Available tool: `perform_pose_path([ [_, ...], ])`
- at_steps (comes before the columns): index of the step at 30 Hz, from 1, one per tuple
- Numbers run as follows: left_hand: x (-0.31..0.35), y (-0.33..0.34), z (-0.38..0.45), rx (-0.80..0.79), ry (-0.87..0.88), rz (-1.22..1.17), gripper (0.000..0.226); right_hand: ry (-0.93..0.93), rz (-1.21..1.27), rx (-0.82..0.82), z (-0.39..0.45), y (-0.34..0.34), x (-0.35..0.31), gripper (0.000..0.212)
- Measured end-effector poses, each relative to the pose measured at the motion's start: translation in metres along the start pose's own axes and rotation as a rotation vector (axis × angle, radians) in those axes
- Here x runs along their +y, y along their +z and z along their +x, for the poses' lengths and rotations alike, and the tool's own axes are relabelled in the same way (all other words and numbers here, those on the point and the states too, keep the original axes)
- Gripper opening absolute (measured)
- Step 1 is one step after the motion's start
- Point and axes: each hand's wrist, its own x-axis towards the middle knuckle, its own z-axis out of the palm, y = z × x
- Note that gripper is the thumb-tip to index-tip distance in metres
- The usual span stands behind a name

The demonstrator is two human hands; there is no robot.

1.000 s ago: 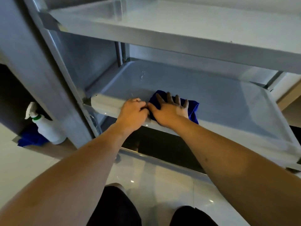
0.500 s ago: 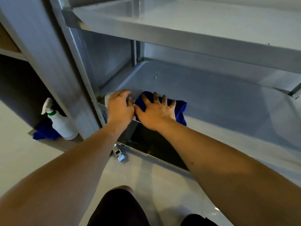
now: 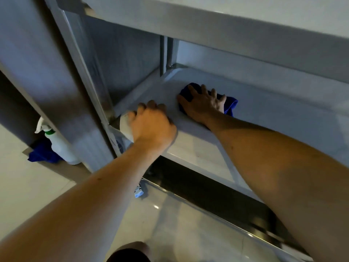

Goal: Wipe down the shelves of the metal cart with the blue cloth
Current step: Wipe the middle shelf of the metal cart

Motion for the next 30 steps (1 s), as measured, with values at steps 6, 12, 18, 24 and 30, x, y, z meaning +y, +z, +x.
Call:
perform_pose_path([
  [6, 0.003, 0.008, 0.003, 0.094, 0.038, -0.026, 0.035, 0.028, -0.034, 0.052, 0.058, -0.001, 0.004, 0.077],
  [12, 0.002, 0.012, 0.002, 0.113, 0.0, -0.049, 0.031, 0.037, -0.059, 0.014, 0.099, -0.004, -0.002, 0.082],
  [18, -0.001, 0.006, 0.001, 0.079, -0.02, -0.154, 0.033, -0.009, -0.043, 0.004, 0.09, -0.002, -0.004, 0.085],
  [24, -0.002, 0.005, -0.002, 0.17, -0.053, -0.32, 0.031, -0.102, -0.042, -0.008, 0.044, 0.003, -0.025, 0.082],
  [30, -0.002, 0.003, -0.01, 0.432, -0.068, -0.592, 0.026, -0.247, -0.086, 0.0, -0.046, 0.005, -0.049, 0.079],
])
